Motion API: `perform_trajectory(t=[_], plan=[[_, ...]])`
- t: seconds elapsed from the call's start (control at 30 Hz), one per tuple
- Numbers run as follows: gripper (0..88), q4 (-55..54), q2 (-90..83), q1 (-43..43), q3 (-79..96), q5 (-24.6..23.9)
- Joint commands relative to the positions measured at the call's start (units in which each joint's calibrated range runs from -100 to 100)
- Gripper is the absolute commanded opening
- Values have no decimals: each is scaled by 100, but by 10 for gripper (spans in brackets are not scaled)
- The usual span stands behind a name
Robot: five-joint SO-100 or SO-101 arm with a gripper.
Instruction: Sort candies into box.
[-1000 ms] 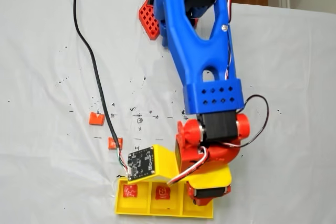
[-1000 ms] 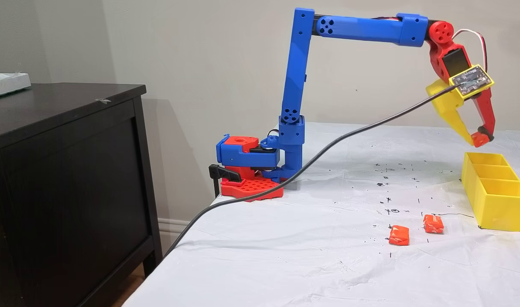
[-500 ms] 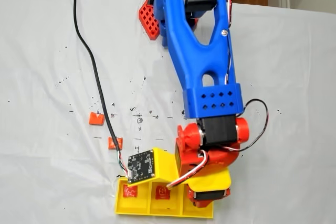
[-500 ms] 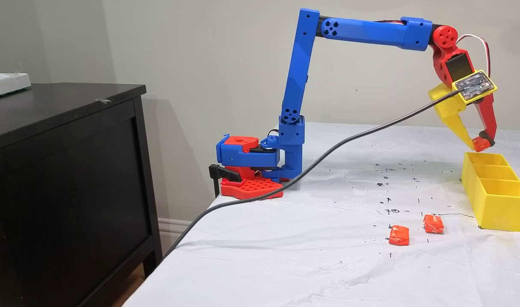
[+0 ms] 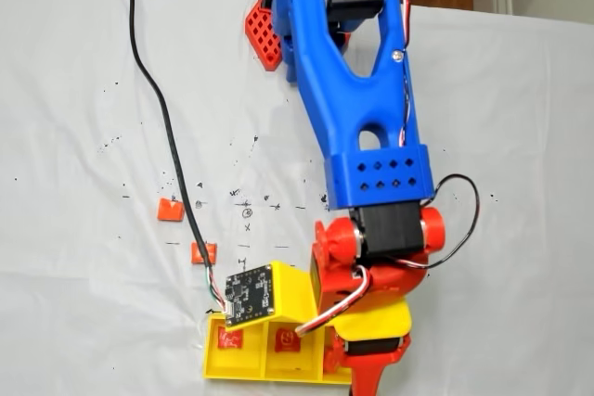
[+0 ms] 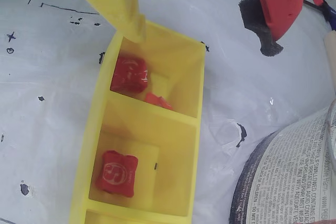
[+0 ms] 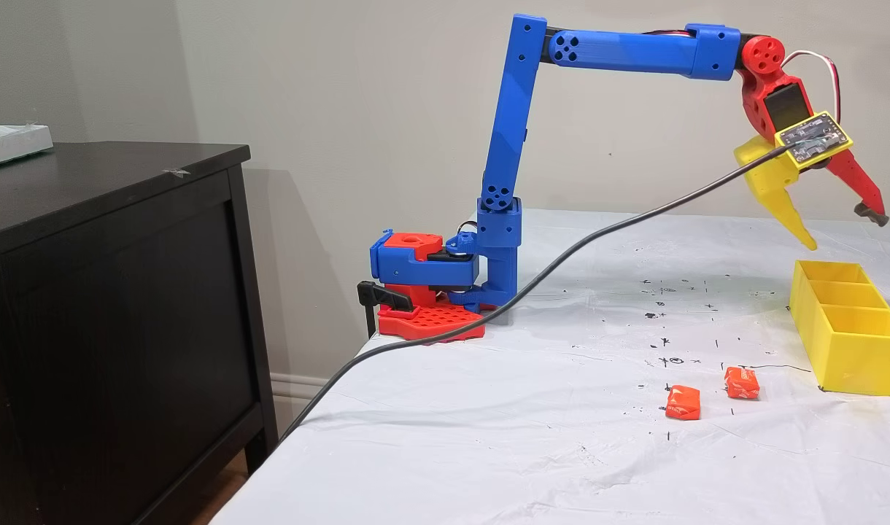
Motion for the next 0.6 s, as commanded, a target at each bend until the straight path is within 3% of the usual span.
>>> perform_trajectory(t=[0.0,0.17,0.33,0.57], plan=[[203,78,-168,2,-553,68],[27,512,-244,120,-836,112],[9,1183,-490,383,-1172,215],[2,1371,-1338,827,-226,537]])
